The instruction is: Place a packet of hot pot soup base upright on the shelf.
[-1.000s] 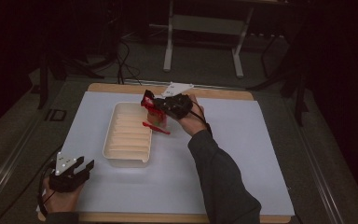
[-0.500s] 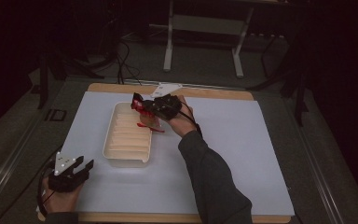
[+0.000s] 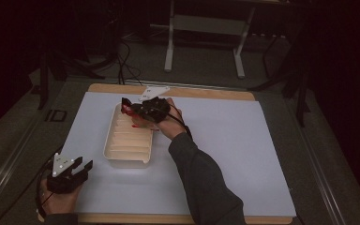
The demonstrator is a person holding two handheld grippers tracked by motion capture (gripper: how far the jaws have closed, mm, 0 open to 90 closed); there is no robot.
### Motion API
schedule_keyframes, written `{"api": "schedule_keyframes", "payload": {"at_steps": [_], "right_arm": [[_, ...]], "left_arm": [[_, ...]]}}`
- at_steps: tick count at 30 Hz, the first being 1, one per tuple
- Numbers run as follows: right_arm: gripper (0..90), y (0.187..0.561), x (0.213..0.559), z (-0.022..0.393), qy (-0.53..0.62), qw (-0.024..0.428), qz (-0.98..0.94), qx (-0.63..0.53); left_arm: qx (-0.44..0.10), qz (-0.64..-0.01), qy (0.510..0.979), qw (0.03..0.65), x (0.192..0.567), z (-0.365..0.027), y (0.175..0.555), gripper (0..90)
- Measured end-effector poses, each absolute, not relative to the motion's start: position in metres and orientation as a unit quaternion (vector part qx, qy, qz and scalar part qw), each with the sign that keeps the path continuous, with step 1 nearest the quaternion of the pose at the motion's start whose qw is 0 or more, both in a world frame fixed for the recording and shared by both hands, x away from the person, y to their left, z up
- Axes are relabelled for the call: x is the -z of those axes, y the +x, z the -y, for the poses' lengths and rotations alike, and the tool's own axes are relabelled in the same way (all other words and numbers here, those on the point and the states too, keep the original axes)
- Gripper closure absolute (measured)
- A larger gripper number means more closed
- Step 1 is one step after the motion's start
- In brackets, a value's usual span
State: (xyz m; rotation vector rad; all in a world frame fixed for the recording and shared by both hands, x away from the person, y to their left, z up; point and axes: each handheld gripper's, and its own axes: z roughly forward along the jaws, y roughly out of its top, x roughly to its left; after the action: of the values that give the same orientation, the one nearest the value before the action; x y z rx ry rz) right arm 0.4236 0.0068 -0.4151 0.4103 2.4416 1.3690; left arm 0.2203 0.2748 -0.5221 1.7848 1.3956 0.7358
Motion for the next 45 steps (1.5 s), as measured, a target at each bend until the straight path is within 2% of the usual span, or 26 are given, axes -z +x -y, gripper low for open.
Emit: {"api": "schedule_keyframes", "payload": {"at_steps": [15,26,30,38,45], "right_arm": [[87.0,0.421,0.414,-0.025,0.132,0.162,-0.853,-0.479],[86.5,0.425,0.418,-0.019,0.137,0.152,-0.855,-0.476],[87.6,0.422,0.418,-0.026,0.14,0.169,-0.852,-0.476],[87.4,0.417,0.421,-0.046,0.117,0.152,-0.857,-0.479],[87.3,0.422,0.432,-0.035,0.132,0.142,-0.858,-0.476]], "left_arm": [[-0.287,-0.544,0.696,0.37,0.522,-0.275,0.22,56.6],[-0.289,-0.546,0.694,0.37,0.522,-0.276,0.219,56.6],[-0.289,-0.546,0.694,0.371,0.522,-0.276,0.219,56.6],[-0.29,-0.545,0.693,0.371,0.521,-0.278,0.218,56.6],[-0.292,-0.547,0.692,0.37,0.521,-0.278,0.218,56.6]]}}
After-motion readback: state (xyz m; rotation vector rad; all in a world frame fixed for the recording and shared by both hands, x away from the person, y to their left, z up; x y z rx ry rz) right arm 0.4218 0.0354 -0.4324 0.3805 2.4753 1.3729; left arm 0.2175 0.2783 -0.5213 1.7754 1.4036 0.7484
